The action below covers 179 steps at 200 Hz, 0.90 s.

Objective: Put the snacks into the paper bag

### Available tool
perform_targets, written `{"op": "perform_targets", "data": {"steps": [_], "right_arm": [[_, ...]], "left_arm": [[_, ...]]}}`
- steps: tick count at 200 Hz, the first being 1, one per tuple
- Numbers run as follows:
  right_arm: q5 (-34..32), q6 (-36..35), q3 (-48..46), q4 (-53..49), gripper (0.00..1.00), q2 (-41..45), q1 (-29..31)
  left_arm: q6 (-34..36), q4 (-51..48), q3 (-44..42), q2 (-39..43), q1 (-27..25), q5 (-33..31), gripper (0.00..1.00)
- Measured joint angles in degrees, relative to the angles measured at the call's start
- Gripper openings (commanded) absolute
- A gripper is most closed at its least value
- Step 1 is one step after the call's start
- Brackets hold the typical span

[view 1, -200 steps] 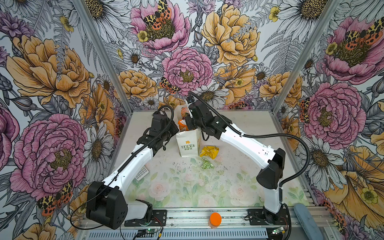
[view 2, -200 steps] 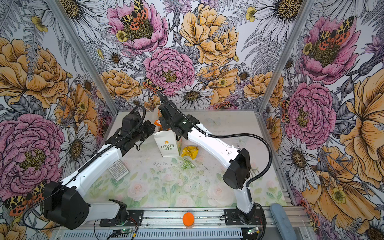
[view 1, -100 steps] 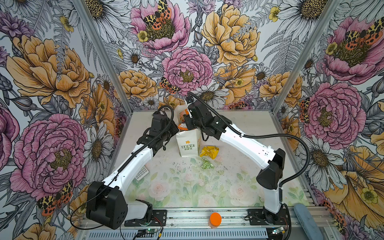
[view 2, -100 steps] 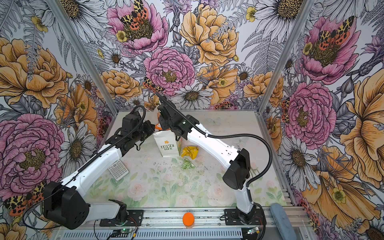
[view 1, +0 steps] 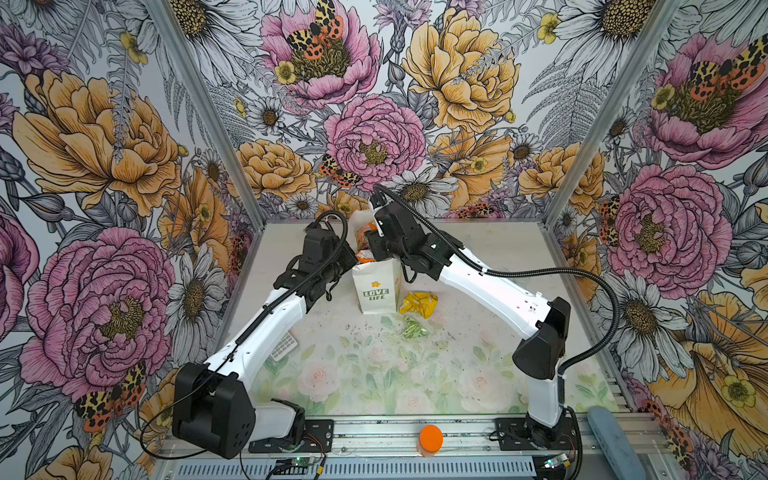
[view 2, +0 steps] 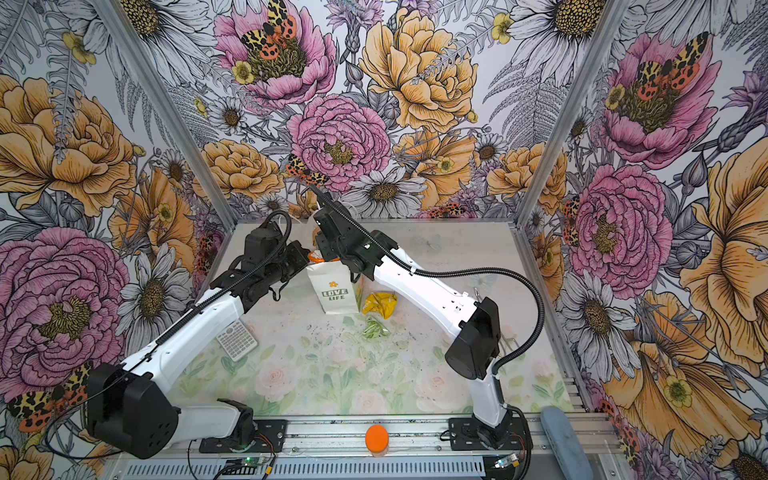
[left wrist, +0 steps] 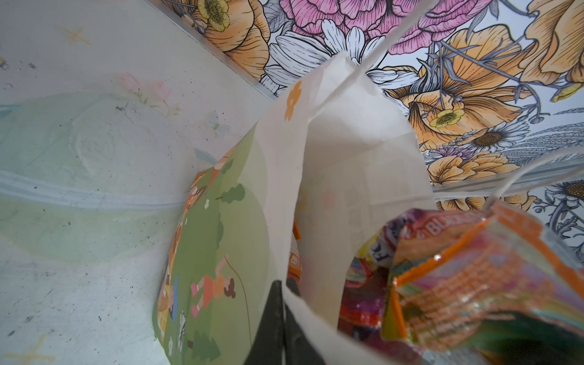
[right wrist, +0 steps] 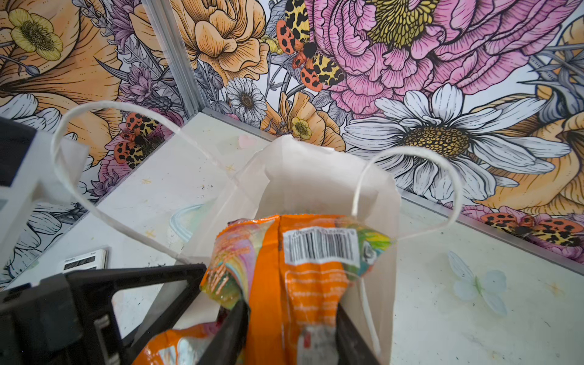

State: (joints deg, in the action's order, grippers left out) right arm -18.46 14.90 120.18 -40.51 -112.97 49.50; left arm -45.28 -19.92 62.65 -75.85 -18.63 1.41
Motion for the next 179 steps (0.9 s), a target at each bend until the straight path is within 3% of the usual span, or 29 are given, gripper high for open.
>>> {"op": "perform_targets", "data": {"steps": [179], "right_arm": [[-1.5,-1.1,1.8,0.4,0.51,0.0,0.1]], "left_arm": [[0.0,-0.1,0.0,0.0,-0.1,0.0,0.0]]}}
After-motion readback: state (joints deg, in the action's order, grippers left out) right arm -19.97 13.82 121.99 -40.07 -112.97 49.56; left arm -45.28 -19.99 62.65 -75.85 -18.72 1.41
